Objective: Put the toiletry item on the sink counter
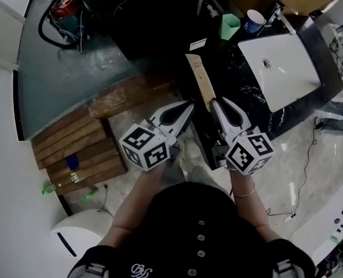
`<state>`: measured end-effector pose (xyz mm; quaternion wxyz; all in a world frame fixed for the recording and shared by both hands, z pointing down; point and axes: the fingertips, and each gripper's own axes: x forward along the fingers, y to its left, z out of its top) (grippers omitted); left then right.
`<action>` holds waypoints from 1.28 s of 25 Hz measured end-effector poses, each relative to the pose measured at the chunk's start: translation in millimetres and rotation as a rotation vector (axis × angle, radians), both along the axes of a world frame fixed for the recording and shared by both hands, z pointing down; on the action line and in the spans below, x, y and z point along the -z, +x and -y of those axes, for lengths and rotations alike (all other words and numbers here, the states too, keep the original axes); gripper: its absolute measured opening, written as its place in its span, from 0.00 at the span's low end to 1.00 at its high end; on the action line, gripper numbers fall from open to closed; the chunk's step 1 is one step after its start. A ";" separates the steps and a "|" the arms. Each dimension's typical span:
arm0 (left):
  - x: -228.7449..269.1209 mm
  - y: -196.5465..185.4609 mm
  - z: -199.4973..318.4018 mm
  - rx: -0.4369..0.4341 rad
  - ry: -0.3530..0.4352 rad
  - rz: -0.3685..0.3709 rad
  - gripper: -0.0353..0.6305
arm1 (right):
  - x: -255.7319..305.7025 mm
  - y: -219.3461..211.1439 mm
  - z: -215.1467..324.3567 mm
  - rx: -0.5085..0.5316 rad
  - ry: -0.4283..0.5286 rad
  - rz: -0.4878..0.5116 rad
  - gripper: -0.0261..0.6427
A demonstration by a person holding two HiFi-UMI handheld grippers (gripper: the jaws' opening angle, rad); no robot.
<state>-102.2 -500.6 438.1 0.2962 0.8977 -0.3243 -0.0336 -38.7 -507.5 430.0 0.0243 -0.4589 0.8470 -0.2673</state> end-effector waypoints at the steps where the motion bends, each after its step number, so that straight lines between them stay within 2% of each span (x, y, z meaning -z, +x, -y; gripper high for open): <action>1: -3.0 -0.6 2.1 -0.003 -0.007 0.000 0.07 | -1.3 -0.9 3.0 0.001 -0.002 -0.012 0.13; 7: -22.2 -4.5 14.1 -0.026 -0.060 -0.001 0.07 | -14.7 -8.3 15.0 0.018 -0.056 -0.041 0.13; 17: -41.4 -3.3 27.6 -0.072 -0.110 0.005 0.07 | -32.6 -15.2 22.5 0.018 -0.119 -0.150 0.14; 26: -49.0 -8.8 35.7 -0.089 -0.122 0.007 0.07 | -55.5 -20.4 18.2 0.036 -0.208 -0.230 0.14; 32: -54.4 -10.6 36.5 -0.099 -0.136 0.009 0.07 | -62.9 -22.5 18.7 0.037 -0.226 -0.291 0.14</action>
